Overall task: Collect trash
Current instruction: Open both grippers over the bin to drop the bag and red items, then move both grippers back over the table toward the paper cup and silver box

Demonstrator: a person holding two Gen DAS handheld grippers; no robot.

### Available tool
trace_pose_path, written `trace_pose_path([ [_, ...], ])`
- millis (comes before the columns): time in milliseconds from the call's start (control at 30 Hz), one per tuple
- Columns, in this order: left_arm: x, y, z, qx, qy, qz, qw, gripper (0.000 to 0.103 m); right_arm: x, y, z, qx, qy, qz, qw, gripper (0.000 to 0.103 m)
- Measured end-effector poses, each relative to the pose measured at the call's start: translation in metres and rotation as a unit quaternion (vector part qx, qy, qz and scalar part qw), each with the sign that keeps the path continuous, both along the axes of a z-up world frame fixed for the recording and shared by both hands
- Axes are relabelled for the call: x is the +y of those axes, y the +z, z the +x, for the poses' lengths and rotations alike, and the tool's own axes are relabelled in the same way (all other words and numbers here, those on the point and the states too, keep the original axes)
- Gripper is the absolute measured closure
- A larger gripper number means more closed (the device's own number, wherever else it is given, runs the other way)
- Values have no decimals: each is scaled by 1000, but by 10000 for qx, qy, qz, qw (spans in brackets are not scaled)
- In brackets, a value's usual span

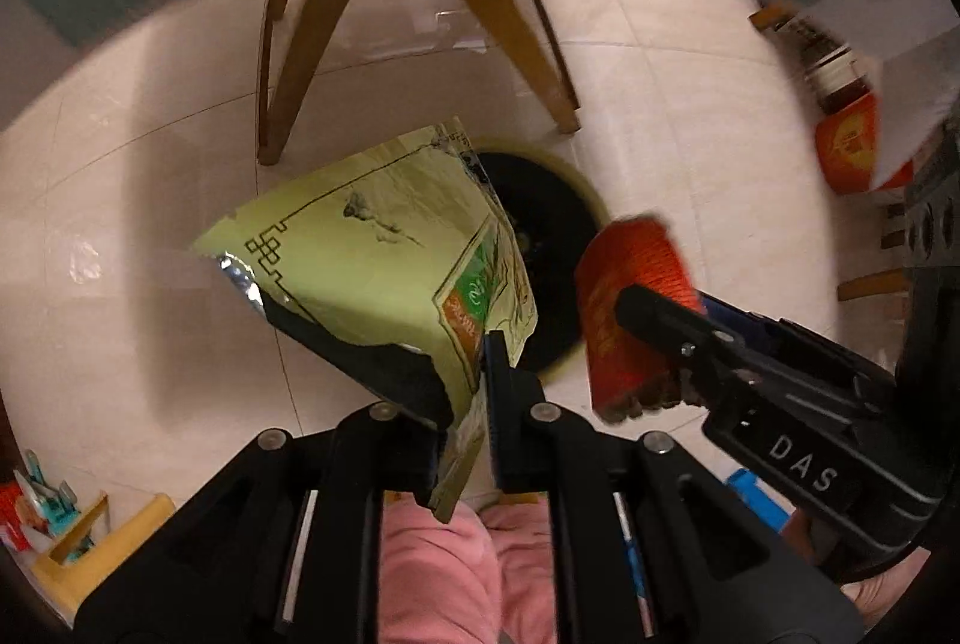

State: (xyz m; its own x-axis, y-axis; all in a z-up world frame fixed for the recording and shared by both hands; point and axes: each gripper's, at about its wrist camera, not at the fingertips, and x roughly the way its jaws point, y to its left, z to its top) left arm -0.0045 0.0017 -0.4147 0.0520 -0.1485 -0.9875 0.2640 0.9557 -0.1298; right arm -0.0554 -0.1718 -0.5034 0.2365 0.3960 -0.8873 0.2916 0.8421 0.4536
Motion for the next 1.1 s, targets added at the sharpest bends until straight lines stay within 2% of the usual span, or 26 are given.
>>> trace_pose_path([
  [33, 0, -9, 2, 38, -8, 45, 10000, 73, 1, -8, 1, 37, -21, -55, 10000, 54],
  [67, 2, -17, 4, 69, 6, 119, 9999, 64, 1, -17, 2, 81, -30, -92, 9999, 51],
  [133, 7, -29, 7, 16, 71, 158, 9998, 42, 1, -29, 3, 149, -53, -157, 9998, 51],
  [167, 10, -36, 9, -13, 93, 200, 9998, 38, 0, -33, 3, 157, -73, -180, 9997, 51],
  [367, 24, -48, 17, -54, 133, 403, 9991, 36, -8, -20, -3, 51, -91, -294, 9995, 51],
  [533, 22, -33, 13, -221, 71, 424, 9988, 36, -9, 9, -9, -50, -63, -433, 9990, 51],
  [700, 19, 14, 3, -255, 61, 251, 9993, 35, -11, 76, -23, -272, -126, -473, 9984, 51],
  [833, 16, 72, -7, -411, -103, 147, 9990, 35, -11, 136, -33, -515, -87, -516, 9973, 51],
  [933, 14, 120, -14, -570, -214, 54, 9981, 35, -10, 194, -43, -813, -25, -628, 9947, 51],
  [1100, 12, 202, -25, -1007, -322, -84, 9944, 35, -11, 276, -56, -1283, 34, -736, 9890, 51],
])
